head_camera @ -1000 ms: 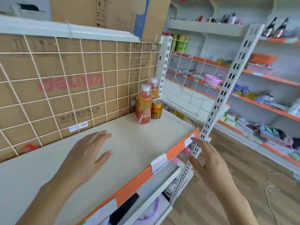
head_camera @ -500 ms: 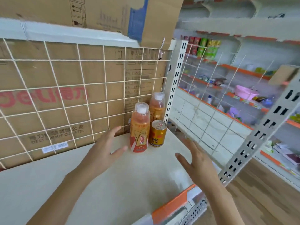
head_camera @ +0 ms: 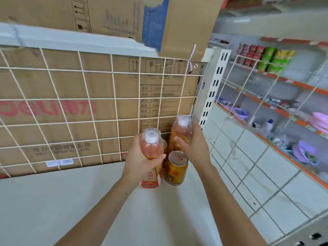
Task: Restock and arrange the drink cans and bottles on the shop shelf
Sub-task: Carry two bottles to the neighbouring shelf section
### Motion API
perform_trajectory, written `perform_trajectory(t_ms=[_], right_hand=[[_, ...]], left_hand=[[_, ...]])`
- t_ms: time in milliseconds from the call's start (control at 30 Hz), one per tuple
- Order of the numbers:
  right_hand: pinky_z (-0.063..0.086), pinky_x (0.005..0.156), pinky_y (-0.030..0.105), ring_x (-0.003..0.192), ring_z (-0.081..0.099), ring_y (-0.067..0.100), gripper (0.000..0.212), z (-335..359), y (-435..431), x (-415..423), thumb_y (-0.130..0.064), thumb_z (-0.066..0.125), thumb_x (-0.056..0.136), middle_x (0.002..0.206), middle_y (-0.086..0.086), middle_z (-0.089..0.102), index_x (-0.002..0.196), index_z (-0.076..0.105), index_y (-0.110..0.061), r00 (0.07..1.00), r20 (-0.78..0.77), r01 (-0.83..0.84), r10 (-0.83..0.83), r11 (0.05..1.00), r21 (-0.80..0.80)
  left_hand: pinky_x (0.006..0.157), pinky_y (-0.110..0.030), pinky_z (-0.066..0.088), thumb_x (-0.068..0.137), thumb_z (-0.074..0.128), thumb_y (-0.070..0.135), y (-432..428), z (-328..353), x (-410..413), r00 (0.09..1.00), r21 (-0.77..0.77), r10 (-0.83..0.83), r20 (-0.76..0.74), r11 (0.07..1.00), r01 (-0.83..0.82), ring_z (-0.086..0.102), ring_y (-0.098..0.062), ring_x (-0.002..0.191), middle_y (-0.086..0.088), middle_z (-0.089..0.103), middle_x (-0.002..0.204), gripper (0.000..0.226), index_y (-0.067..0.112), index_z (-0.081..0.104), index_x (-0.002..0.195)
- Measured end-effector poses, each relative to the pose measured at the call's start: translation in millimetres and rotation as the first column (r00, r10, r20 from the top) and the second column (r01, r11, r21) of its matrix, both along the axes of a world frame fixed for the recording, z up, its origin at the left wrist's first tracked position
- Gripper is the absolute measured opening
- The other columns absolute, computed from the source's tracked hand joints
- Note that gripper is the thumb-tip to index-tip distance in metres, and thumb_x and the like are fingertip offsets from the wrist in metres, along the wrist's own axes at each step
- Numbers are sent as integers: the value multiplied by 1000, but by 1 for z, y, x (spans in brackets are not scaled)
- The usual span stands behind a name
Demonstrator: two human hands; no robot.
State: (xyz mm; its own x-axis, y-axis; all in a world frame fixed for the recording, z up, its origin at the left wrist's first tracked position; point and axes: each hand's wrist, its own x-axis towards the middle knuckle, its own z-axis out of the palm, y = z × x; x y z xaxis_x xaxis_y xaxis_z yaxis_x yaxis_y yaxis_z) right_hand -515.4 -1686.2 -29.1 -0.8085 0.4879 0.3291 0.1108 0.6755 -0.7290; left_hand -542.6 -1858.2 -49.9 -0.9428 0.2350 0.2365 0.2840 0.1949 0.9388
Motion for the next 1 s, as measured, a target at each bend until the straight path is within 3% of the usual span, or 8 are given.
perform_trajectory(t_ms=[67,200,333,500,600,800,1000], right_hand=[[47,83,31,107,59,18,69,-1,-1,-18,-39,74,74,121,-2,60,129,35,-24,1000,24,17,-16,998,-59],[47,82,35,102,59,24,63,-5,-1,-35,-43,76,71,112,0,58,114,37,-19,994,79,84,-73,985,-151],[48,82,36,101,59,26,64,-6,2,-34,-38,78,71,110,1,60,118,41,-16,997,29,77,-74,986,-144],[50,86,42,101,60,23,63,18,5,-19,-37,79,68,112,0,61,117,43,-20,983,-139,102,-118,988,-120],[50,81,38,92,59,17,55,48,2,-5,-34,79,69,100,-9,58,106,40,-26,961,-263,66,-90,993,-97],[51,87,43,100,61,17,74,96,-27,23,-47,76,59,112,-4,61,120,43,-21,924,-382,-47,4,993,-105],[54,83,35,91,63,1,55,97,-88,45,-24,81,69,99,-13,65,115,51,-27,898,-398,-263,186,954,-148]], left_hand=[[69,-11,43,61,86,13,-6,-1,0,1000,-2,18,19,1000,-18,54,13,84,24,54,94,65,43,40,97],[77,-24,50,51,86,28,-27,-4,2,997,-8,60,54,998,-59,59,-2,95,19,58,104,74,46,40,107],[74,-23,49,58,88,18,-52,-4,2,986,9,155,56,988,-156,59,-7,95,13,59,103,76,30,42,117],[72,-22,47,55,89,18,-84,-4,0,976,-14,217,19,976,-216,60,-6,92,12,60,101,77,25,45,118],[75,-26,48,57,88,16,-101,-2,0,971,-22,239,5,971,-239,59,-6,91,10,60,101,76,24,45,119],[67,-18,44,61,85,10,-135,0,7,962,-20,271,0,962,-271,56,0,86,17,55,97,75,24,42,121],[65,-19,45,61,85,8,-177,1,25,959,-2,284,5,959,-284,58,-2,83,15,58,95,70,24,44,116]])
